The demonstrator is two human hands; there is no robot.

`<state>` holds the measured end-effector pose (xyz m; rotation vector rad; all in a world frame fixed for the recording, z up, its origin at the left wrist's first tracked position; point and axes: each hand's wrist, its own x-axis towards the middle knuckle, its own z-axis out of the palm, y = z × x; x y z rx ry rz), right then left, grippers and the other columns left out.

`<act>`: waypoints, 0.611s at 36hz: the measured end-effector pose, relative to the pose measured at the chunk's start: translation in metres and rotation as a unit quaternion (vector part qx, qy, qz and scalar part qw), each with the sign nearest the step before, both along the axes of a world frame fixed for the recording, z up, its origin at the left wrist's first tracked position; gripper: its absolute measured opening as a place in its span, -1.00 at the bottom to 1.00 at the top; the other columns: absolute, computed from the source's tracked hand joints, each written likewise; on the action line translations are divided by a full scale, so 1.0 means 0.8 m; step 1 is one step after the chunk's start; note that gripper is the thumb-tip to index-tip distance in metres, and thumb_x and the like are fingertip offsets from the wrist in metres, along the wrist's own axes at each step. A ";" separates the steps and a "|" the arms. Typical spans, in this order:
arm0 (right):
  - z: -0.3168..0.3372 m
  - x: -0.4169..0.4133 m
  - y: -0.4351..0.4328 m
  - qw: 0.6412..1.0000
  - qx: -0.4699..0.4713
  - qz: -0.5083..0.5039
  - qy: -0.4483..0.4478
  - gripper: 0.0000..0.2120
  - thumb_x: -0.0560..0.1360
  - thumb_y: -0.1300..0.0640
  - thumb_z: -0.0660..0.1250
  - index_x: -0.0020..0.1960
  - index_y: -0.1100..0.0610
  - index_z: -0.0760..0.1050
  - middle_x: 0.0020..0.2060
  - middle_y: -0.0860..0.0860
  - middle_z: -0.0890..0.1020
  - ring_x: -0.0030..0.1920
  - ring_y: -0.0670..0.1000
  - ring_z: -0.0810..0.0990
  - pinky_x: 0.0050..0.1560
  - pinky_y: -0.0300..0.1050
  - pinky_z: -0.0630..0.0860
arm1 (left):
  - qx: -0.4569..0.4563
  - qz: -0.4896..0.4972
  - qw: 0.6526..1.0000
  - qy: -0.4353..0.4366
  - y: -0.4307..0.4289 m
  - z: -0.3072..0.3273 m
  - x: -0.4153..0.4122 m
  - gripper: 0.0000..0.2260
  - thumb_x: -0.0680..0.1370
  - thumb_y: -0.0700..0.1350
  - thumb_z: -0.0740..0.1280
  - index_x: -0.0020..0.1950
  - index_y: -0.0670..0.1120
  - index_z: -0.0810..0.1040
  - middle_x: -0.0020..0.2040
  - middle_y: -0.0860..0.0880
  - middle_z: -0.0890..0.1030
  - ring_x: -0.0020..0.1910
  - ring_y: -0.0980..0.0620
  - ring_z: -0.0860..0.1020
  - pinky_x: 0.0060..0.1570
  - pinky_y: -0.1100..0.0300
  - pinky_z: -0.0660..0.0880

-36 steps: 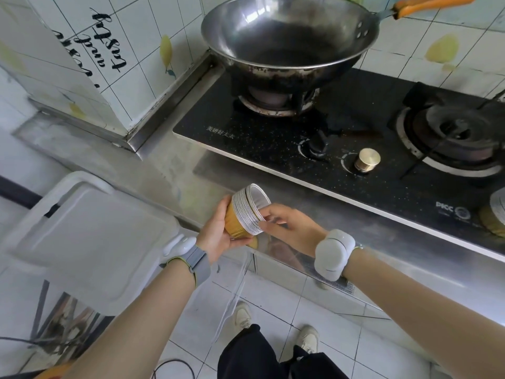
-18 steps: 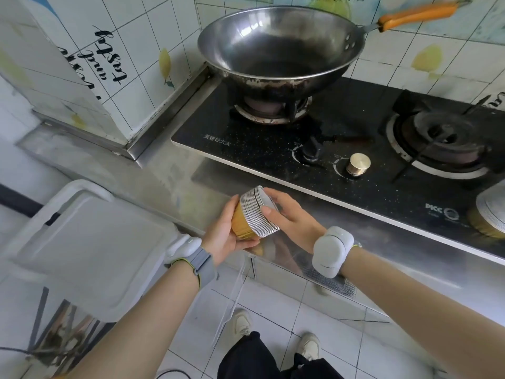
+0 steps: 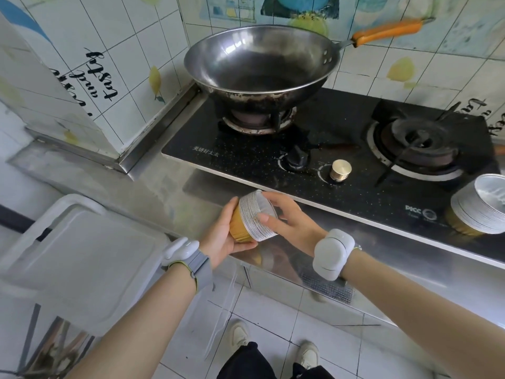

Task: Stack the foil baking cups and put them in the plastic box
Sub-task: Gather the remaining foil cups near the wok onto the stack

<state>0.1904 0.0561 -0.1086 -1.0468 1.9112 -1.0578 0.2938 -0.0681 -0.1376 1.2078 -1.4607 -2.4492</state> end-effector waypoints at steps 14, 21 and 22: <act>-0.007 -0.006 0.019 0.985 0.103 -0.071 -0.117 -0.48 0.57 -0.14 0.03 0.46 0.05 0.12 0.34 -0.01 0.40 0.32 0.00 0.40 0.40 -0.05 0.29 | 0.022 0.025 0.999 -0.006 0.013 0.000 0.001 -0.55 0.56 0.24 0.08 0.25 -0.03 0.47 0.15 -0.17 0.57 0.02 -0.11 0.58 -0.06 0.00 0.59; -0.013 0.006 0.018 0.976 0.148 0.012 -0.161 -0.69 0.59 -0.05 0.04 0.25 0.08 0.26 -0.09 -0.03 0.61 -0.08 -0.01 0.61 0.27 0.01 0.48 | 0.001 0.030 1.000 -0.004 0.024 -0.003 0.007 -0.50 0.57 0.23 0.04 0.32 -0.06 0.45 0.22 -0.17 0.56 0.13 -0.10 0.55 0.05 0.01 0.55; -0.016 0.008 0.016 0.975 0.149 0.013 -0.163 -0.71 0.59 -0.03 0.06 0.24 0.10 0.28 -0.12 -0.02 0.63 -0.10 -0.01 0.63 0.25 0.03 0.50 | -0.006 0.032 0.999 -0.006 0.025 -0.004 0.009 -0.50 0.57 0.23 0.03 0.31 -0.05 0.46 0.21 -0.16 0.56 0.13 -0.08 0.54 0.04 0.03 0.55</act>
